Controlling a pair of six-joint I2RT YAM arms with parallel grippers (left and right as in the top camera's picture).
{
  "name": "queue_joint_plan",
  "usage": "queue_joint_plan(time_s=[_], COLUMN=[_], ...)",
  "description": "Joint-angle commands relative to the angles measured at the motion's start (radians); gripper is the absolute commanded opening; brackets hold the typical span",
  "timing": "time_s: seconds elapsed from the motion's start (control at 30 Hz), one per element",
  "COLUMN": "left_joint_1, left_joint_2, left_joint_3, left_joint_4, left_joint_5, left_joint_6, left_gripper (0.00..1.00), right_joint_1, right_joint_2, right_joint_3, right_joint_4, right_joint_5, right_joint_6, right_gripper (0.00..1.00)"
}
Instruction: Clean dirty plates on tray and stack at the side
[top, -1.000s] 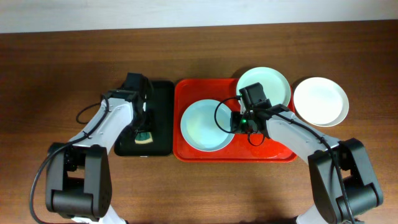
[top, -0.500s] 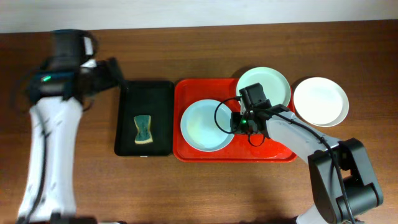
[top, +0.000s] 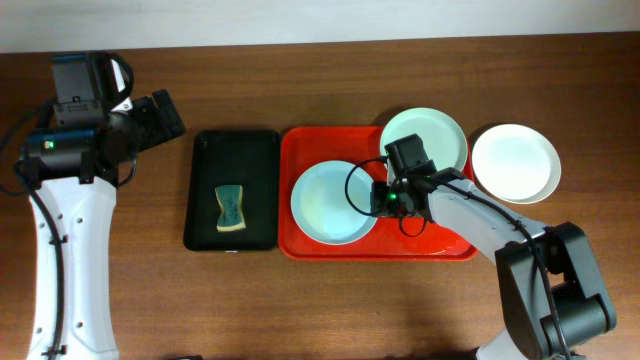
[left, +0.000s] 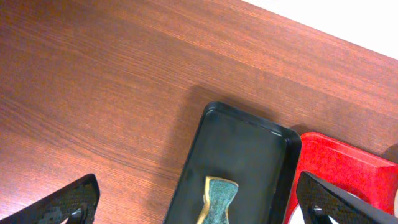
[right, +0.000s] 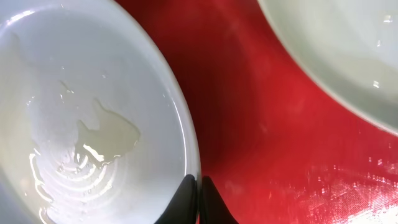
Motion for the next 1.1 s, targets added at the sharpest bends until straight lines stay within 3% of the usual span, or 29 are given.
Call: queue_joint_plan(time_s=[0.0,0.23,0.53,0.87,1.07], left_joint_1=[0.003,0.003,0.003,0.003,0.003], left_joint_2=[0.005,0.005,0.005,0.005,0.005], left_joint_3=[0.002,0.002,0.002,0.002,0.002], left_joint_4=[-0.002,-0.002,-0.002,-0.002,-0.002], left_joint_5=[0.007,0.008,0.007,0.007,0.007], left_joint_6=[-0.01,-0.01,-0.01,-0.01,-0.01], left_gripper=[0.99,0.99,0.99,0.99,0.99], right_joint_1=[-0.004,-0.004,-0.002,0.034,0.161], right_joint_2=[0.005,0.005,0.005,0.005,0.005], right_joint_3=[0.053,0.26,0.431,0.48,0.48], right_joint_4=[-0.076,-0.266,-0.365,-0.273,-0.105], right_joint_5=[-0.005,-0.004,-0.017,-0.01,0.19], right_joint_6=[0.006,0.006,0.006,0.045,0.094], right_gripper=[0.04,0.04,0.04,0.04,0.04])
